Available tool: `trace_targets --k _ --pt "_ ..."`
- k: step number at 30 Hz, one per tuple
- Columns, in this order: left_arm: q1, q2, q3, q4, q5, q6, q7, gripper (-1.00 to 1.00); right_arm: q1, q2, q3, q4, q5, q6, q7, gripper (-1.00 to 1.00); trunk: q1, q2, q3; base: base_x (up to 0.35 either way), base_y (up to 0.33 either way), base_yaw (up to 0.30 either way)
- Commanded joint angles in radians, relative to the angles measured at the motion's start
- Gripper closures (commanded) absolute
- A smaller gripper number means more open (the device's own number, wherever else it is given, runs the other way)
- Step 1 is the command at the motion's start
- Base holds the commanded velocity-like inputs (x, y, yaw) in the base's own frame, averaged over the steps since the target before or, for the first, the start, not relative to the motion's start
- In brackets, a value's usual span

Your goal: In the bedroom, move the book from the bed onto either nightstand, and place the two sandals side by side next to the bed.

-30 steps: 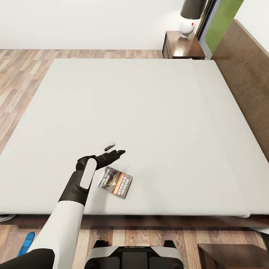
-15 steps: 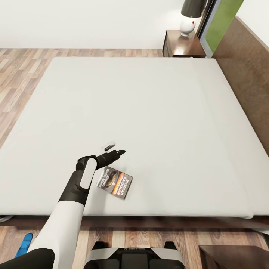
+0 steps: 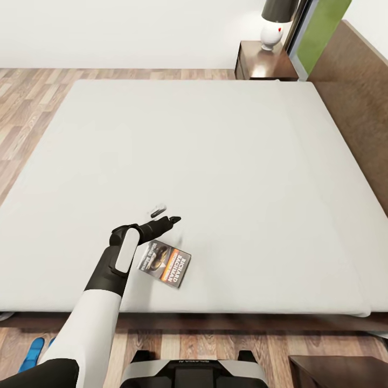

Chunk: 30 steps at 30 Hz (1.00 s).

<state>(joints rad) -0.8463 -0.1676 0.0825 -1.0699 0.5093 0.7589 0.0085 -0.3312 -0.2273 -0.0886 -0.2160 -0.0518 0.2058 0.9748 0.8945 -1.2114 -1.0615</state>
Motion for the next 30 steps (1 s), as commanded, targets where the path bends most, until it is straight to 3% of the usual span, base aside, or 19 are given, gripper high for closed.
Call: trace_targets --k 1,7,15,30 --pt "0.0 -0.001 0.003 -0.001 0.005 0.006 0.001 -1.0 0.0 0.0 -0.003 0.0 -0.005 0.01 0.004 -1.0 0.004 -0.008 -0.004 0.0 0.0 0.0" --pt "0.0 -0.001 0.003 -0.001 0.005 0.006 0.001 -1.0 0.0 0.0 -0.003 0.0 -0.005 0.01 0.004 -1.0 0.027 -0.05 -0.023 0.0 0.0 0.0" --pt "0.0 -0.001 0.003 -0.002 0.005 0.006 0.001 -1.0 0.0 -0.001 -0.003 0.0 -0.005 0.01 0.004 -1.0 0.027 -0.05 -0.023 0.0 0.0 0.0" --pt "0.0 -0.001 0.003 -0.001 0.005 0.006 0.001 -1.0 0.0 -0.001 -0.003 0.0 -0.005 0.01 0.004 -1.0 0.084 -0.155 -0.07 0.0 0.0 0.0"
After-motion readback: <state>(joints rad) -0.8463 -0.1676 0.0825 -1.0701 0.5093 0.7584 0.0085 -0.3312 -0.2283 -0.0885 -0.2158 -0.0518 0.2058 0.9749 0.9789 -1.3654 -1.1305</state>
